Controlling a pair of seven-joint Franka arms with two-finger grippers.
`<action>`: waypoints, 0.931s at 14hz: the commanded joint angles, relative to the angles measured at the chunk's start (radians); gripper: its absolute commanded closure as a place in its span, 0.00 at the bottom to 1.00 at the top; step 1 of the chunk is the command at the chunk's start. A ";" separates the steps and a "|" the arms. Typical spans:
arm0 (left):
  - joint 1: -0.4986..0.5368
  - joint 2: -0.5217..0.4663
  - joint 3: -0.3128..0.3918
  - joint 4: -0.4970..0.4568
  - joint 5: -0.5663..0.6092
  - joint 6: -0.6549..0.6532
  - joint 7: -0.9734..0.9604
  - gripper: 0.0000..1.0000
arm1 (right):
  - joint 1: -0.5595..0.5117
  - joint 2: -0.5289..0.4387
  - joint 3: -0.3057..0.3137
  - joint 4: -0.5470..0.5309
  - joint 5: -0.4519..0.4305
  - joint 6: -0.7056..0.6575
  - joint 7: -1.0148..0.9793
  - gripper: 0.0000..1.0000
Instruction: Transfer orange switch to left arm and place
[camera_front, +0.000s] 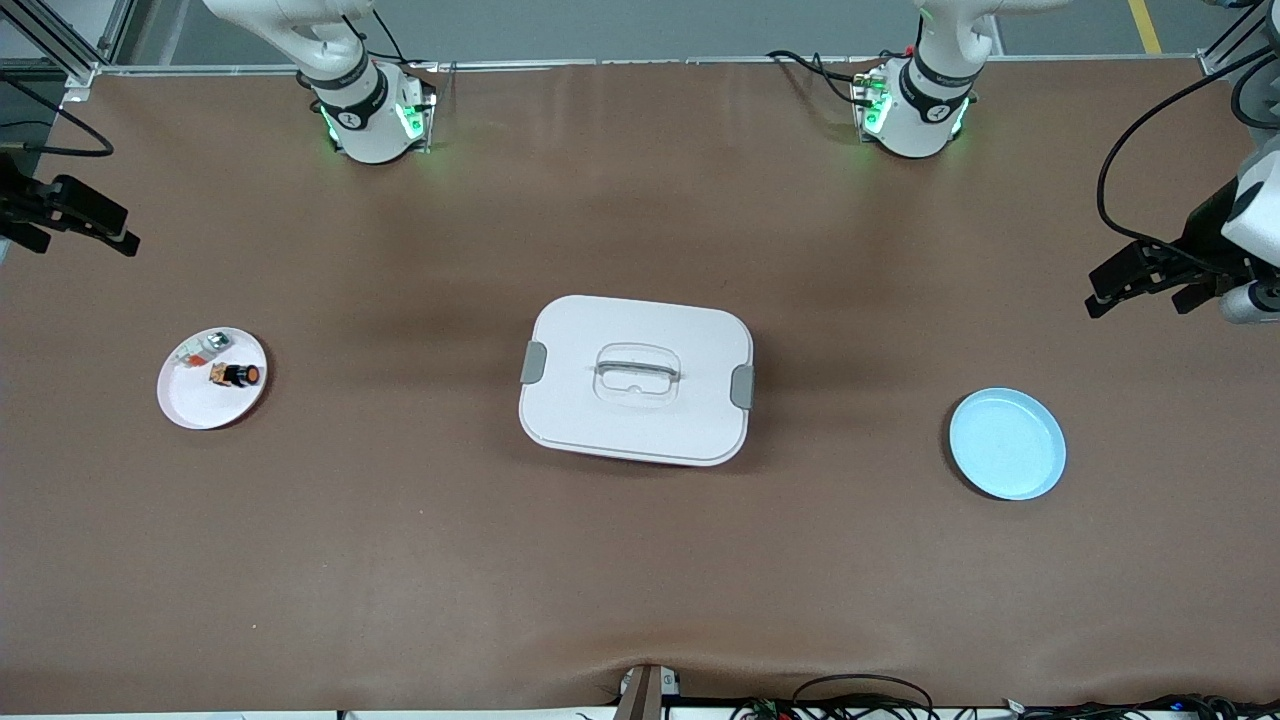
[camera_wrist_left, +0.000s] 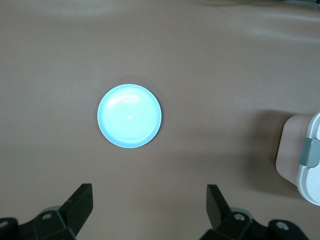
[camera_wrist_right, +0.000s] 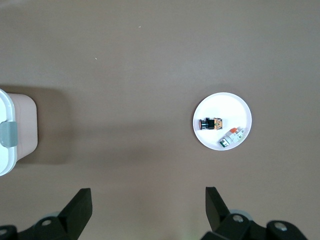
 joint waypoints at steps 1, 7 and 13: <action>0.004 0.009 0.000 0.027 0.015 -0.026 0.017 0.00 | -0.038 -0.013 0.006 -0.014 -0.002 0.013 0.012 0.00; -0.007 0.009 0.000 0.027 0.014 -0.026 0.014 0.00 | -0.038 0.096 0.006 0.021 -0.025 0.012 0.008 0.00; -0.002 0.010 0.000 0.028 0.014 -0.026 0.018 0.00 | -0.053 0.272 0.004 0.081 -0.054 0.058 -0.004 0.00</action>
